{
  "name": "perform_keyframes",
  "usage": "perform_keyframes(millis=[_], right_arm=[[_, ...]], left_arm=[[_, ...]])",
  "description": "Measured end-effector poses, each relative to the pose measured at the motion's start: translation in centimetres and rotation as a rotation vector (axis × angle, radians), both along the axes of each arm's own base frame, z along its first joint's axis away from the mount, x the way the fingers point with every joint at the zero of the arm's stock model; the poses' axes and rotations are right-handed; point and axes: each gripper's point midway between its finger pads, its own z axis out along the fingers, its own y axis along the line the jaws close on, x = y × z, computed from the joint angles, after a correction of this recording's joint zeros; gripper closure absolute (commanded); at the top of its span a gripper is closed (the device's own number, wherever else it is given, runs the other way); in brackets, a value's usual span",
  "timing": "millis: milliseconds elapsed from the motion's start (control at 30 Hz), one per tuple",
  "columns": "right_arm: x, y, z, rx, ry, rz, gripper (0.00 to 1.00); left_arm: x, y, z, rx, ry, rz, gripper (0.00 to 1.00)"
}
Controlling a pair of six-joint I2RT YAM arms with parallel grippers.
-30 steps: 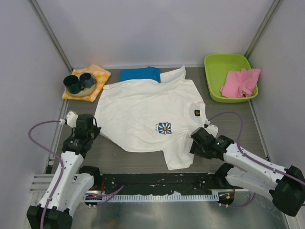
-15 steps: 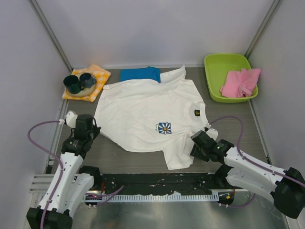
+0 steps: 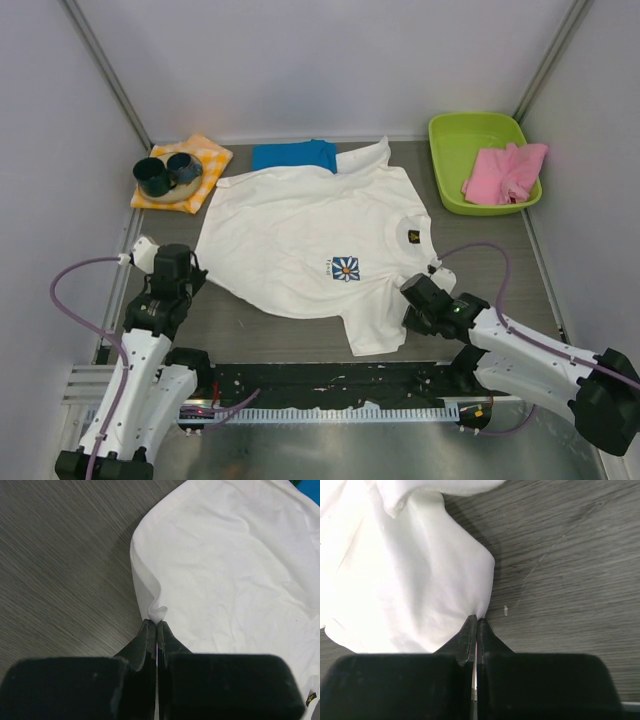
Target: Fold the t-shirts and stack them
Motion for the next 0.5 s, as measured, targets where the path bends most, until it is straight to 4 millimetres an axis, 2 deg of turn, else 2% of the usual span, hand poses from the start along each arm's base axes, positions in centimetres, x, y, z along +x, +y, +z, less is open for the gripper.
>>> perform_keyframes(millis=[133,300,400,500], right_arm=[[-0.7,-0.8,0.9,-0.003,-0.025,0.003,0.99],[-1.5,-1.3,3.3,0.063,-0.096,0.007,0.99],[-1.7,-1.5,5.3,0.120,-0.155,0.008,0.99],[-1.3,-1.6,8.7,0.189,-0.249,0.003,0.99]], left_arm=[[-0.8,0.1,1.1,-0.003,-0.029,0.001,1.00],[-2.4,0.3,2.1,-0.017,-0.079,0.005,1.00],[-3.2,0.4,2.7,-0.032,-0.110,0.010,1.00],[-4.1,0.4,2.7,-0.041,-0.106,0.010,1.00]])
